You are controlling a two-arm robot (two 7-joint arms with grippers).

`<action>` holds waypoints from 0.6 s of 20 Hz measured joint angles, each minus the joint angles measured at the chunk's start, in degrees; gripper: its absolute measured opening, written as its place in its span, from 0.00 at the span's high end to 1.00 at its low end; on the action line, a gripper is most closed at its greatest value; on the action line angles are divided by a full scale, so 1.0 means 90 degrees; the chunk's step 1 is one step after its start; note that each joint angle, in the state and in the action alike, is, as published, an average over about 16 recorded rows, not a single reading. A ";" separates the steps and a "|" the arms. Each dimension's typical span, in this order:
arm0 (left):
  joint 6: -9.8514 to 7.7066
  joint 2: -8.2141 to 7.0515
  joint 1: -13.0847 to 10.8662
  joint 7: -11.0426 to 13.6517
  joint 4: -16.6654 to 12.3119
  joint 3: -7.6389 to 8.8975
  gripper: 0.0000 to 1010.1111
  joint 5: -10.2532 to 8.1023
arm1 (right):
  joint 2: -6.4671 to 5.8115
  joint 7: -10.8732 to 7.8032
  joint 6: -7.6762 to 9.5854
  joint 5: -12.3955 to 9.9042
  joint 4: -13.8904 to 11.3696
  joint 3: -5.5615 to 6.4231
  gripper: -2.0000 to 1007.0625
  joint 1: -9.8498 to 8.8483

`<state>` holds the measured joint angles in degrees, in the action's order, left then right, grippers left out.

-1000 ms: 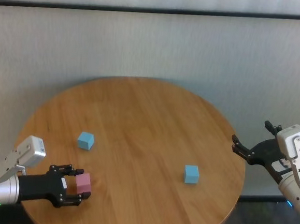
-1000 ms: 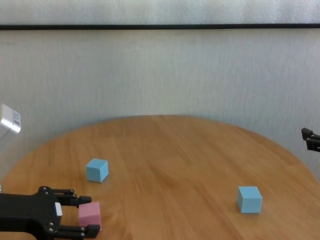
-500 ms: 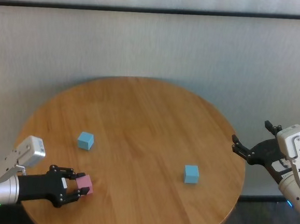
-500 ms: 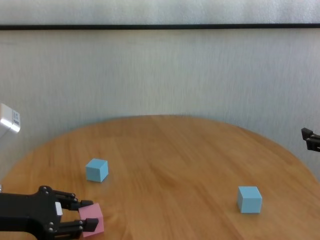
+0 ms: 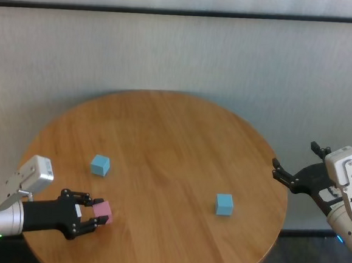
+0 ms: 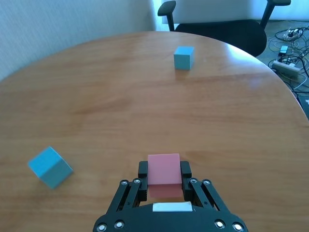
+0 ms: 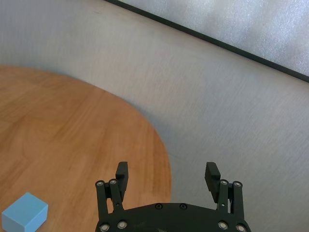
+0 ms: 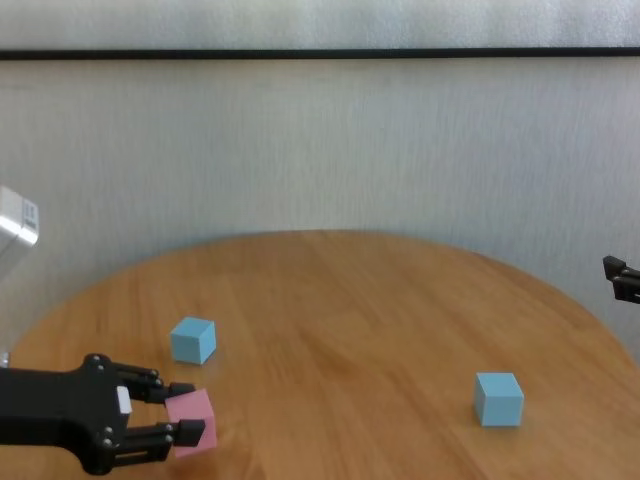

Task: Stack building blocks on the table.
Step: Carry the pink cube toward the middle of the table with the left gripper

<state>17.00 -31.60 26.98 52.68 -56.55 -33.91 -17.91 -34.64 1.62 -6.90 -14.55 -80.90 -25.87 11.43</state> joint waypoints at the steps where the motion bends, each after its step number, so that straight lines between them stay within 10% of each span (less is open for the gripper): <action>1: 0.0001 0.0007 0.0014 0.0010 -0.0011 -0.0008 0.60 0.0007 | 0.0000 0.0000 0.0000 0.0000 0.0000 0.0000 0.00 0.0000; 12: 0.0041 0.0237 0.0308 0.0183 0.0002 -0.0228 0.60 0.0114 | 0.0000 0.0000 0.0000 0.0000 0.0000 0.0000 0.00 0.0000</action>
<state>17.37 -29.47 29.75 54.32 -56.53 -35.96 -16.89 -34.64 1.62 -6.90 -14.55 -80.90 -25.87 11.43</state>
